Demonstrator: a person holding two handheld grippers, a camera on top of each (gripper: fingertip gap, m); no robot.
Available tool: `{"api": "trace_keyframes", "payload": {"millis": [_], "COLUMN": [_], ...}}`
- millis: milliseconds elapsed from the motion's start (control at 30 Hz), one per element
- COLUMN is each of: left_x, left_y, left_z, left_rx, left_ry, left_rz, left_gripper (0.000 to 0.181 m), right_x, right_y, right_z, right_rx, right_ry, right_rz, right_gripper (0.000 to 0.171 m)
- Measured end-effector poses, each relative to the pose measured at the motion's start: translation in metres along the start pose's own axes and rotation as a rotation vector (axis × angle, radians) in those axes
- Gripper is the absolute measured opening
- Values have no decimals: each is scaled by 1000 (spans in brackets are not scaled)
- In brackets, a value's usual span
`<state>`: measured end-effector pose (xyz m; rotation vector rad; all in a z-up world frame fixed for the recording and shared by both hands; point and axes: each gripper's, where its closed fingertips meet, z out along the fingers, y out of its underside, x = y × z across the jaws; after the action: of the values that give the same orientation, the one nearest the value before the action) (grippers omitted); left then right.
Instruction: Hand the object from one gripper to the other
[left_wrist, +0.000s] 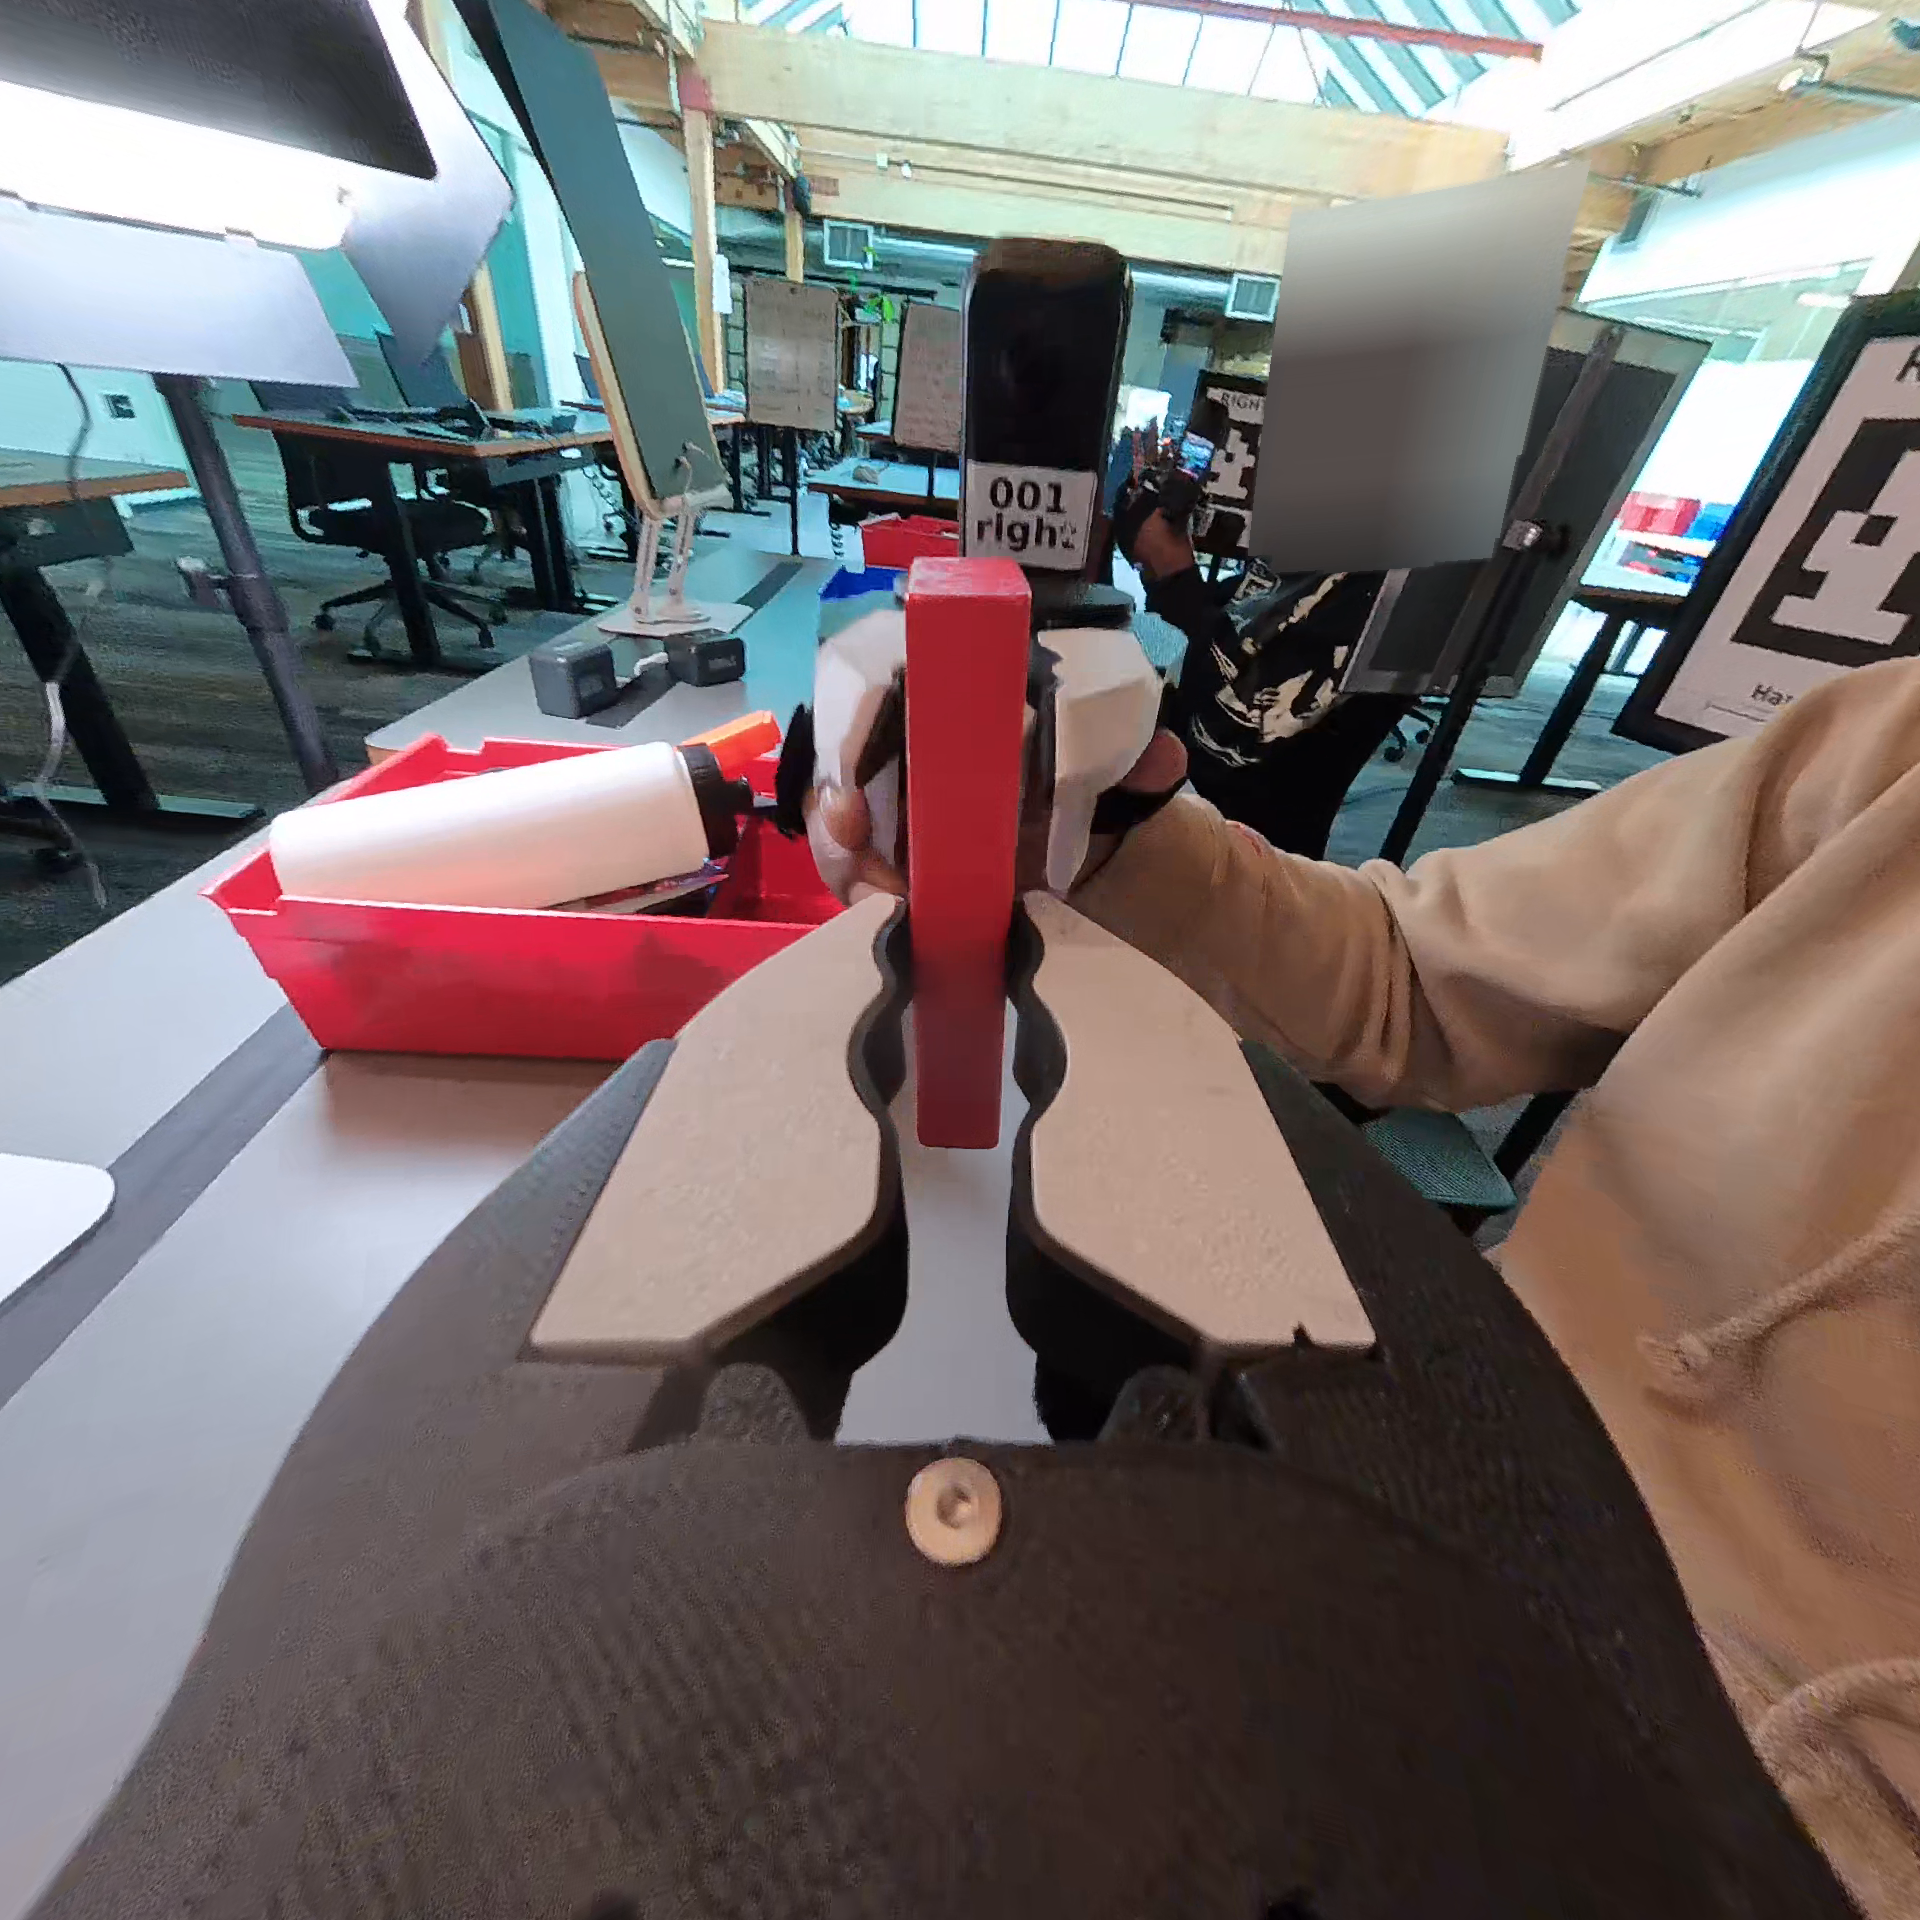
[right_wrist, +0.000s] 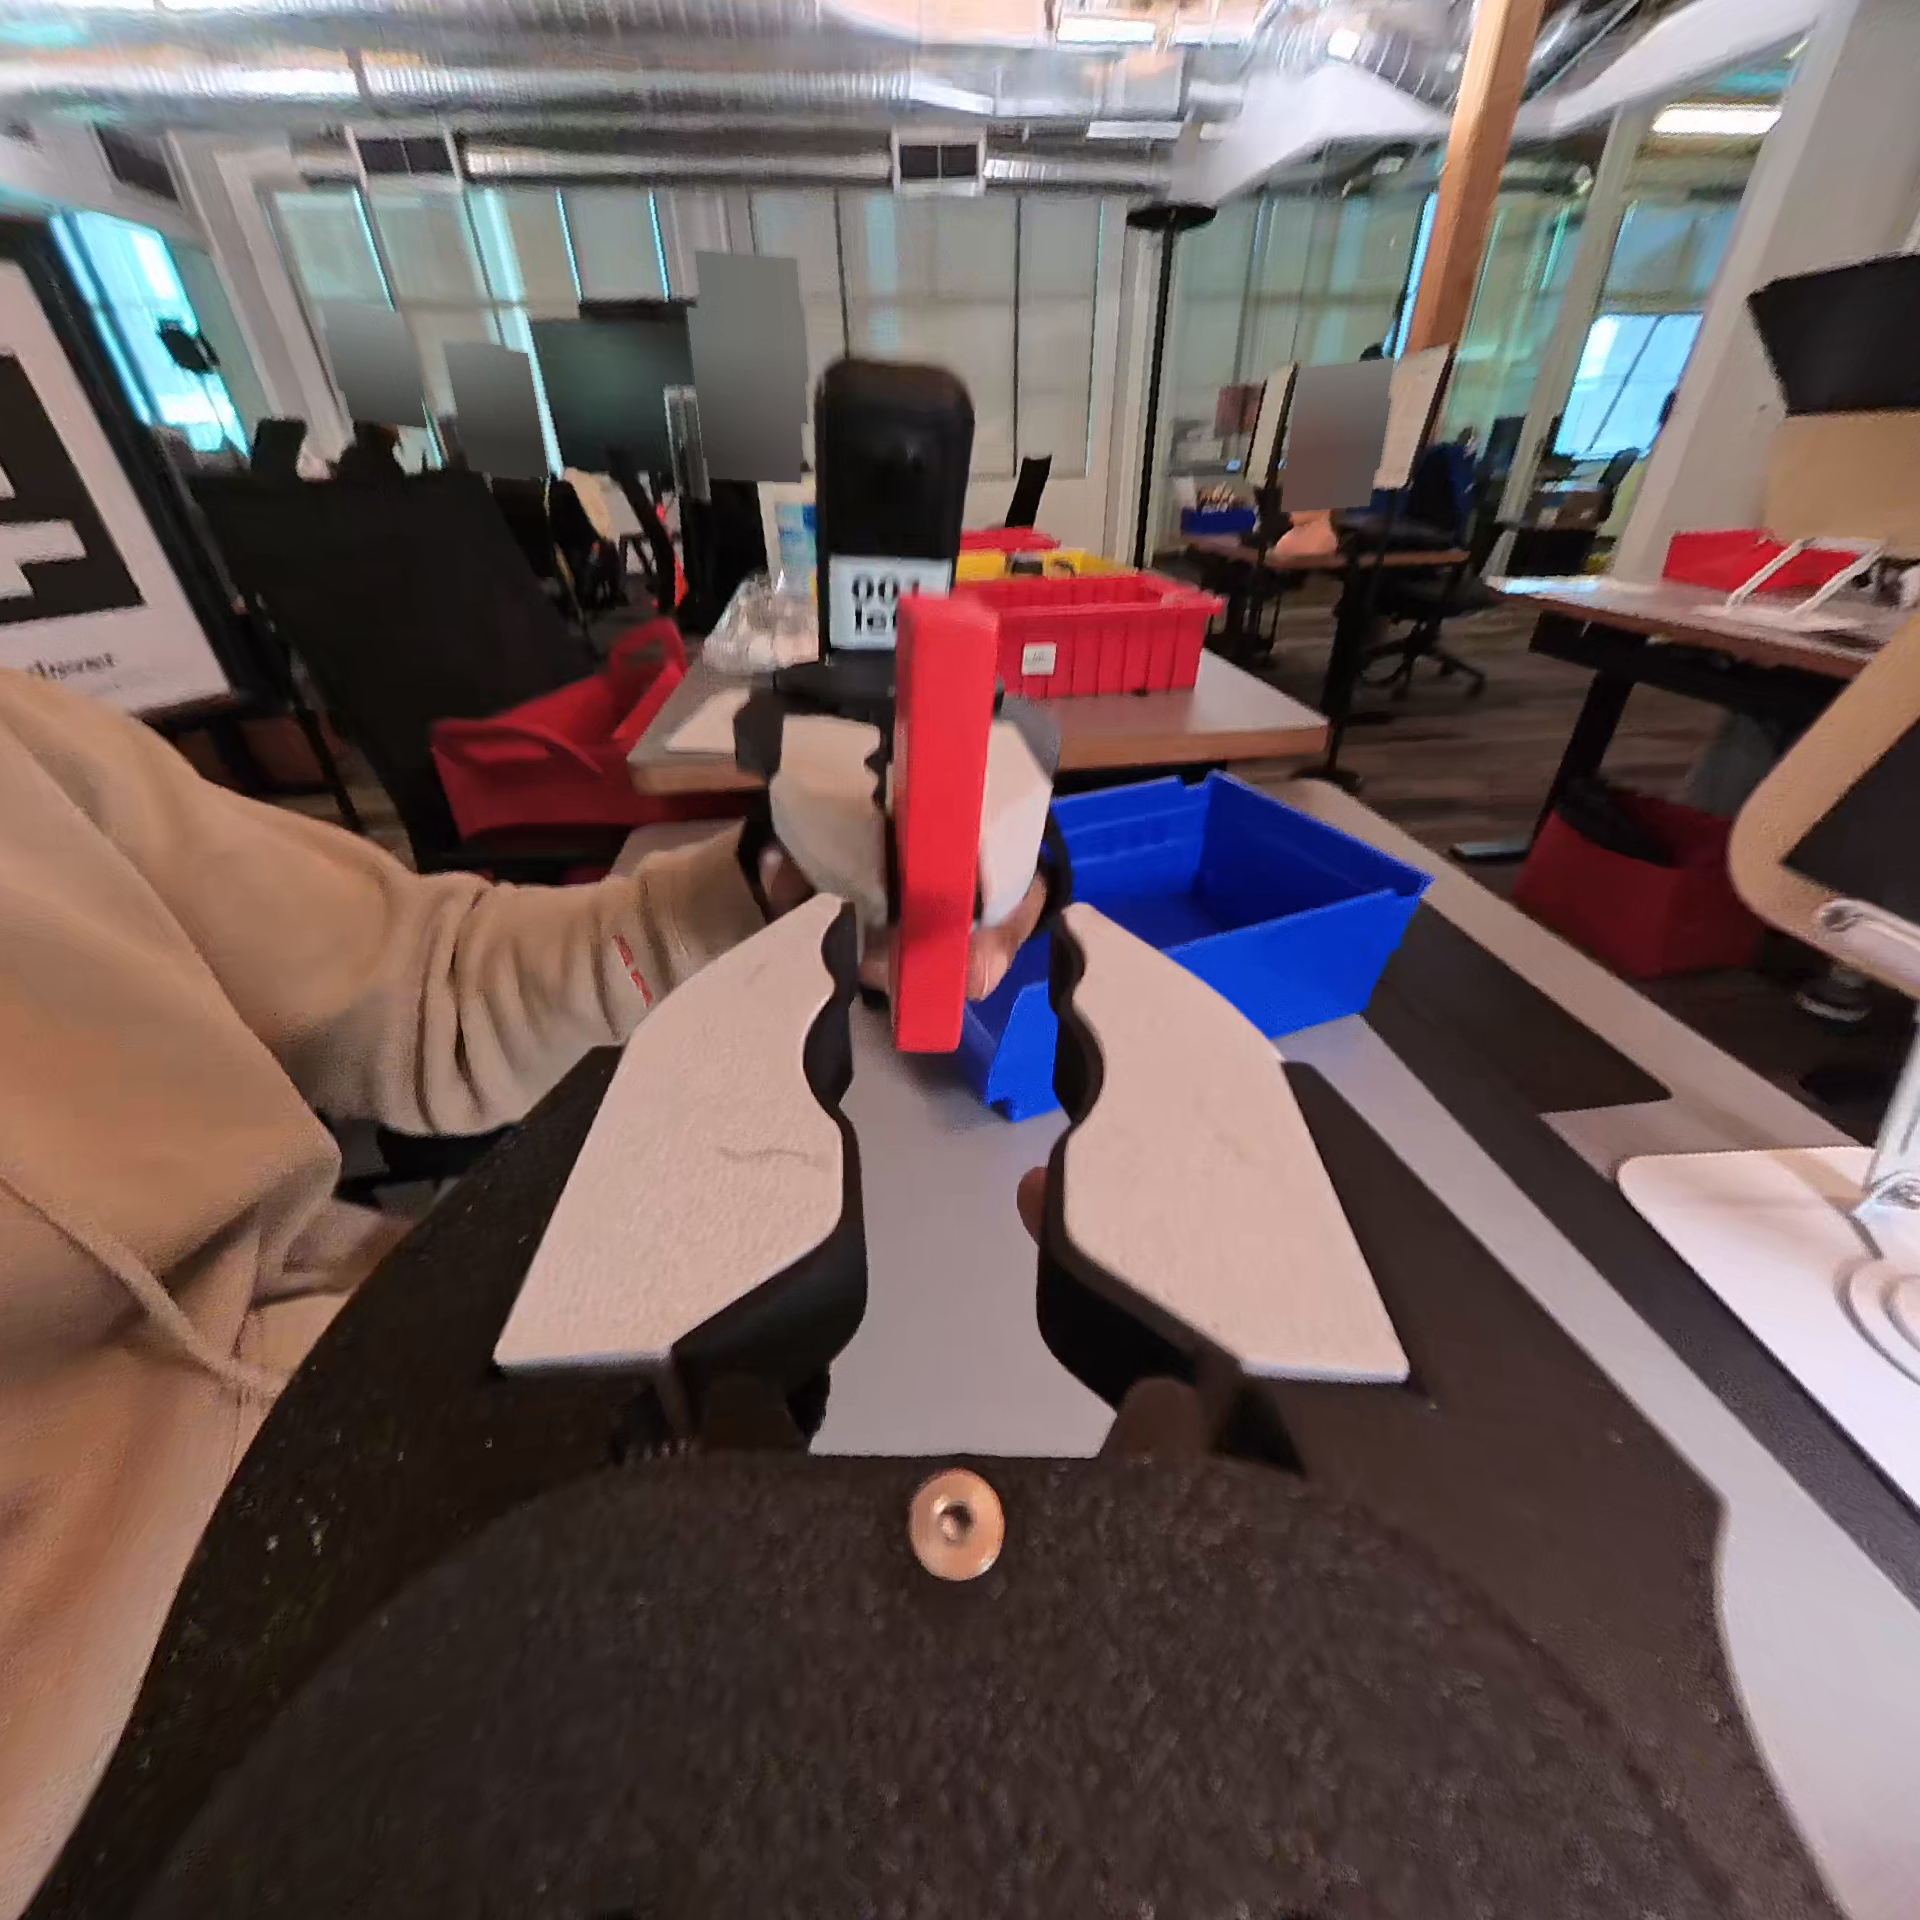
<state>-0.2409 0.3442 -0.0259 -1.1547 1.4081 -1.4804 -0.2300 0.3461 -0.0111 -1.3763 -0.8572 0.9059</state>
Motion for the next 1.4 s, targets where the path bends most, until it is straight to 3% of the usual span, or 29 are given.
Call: {"api": "trace_keyframes", "payload": {"millis": [100,133,200,267,367,433,467,567,667,800,867,1167,1333,1400], "left_x": [7,9,8,7,8,10,10,4,-2,6,9,10,-8,-17], "left_y": [10,13,11,3,-15,-13,-9,-3,0,12,18,14,17,9], "left_z": [15,18,16,8,-6,-1,3,3,-4,9,15,5,9,2], "left_rx": [-32,-37,-14,24,109,91,70,11,-17,-73,-95,-74,-68,10], "left_ry": [30,39,44,54,63,53,40,-4,-19,19,30,39,-21,-10], "left_rz": [-4,-1,-8,-21,-37,-18,2,24,22,44,57,49,-74,-189], "left_gripper": [17,17,17,30,28,27,17,17,17,17,17,27,17,17], "right_x": [-8,-11,-12,-10,-8,-11,-14,-12,-2,-8,-14,-15,0,14], "right_y": [1,7,7,6,3,11,17,27,19,4,10,5,14,8], "right_z": [8,15,18,14,7,14,20,29,14,9,19,13,20,12], "right_rx": [-3,-18,-7,-13,0,-32,-49,-73,-67,-8,-17,9,-11,39], "right_ry": [-19,-28,-42,-35,-47,-56,-65,-49,-1,-24,-47,-92,-35,39], "right_rz": [-3,-8,17,9,26,13,6,-5,-32,-1,1,56,185,151], "right_gripper": [29,17,16,16,16,16,16,16,33,30,16,16,17,31]}}
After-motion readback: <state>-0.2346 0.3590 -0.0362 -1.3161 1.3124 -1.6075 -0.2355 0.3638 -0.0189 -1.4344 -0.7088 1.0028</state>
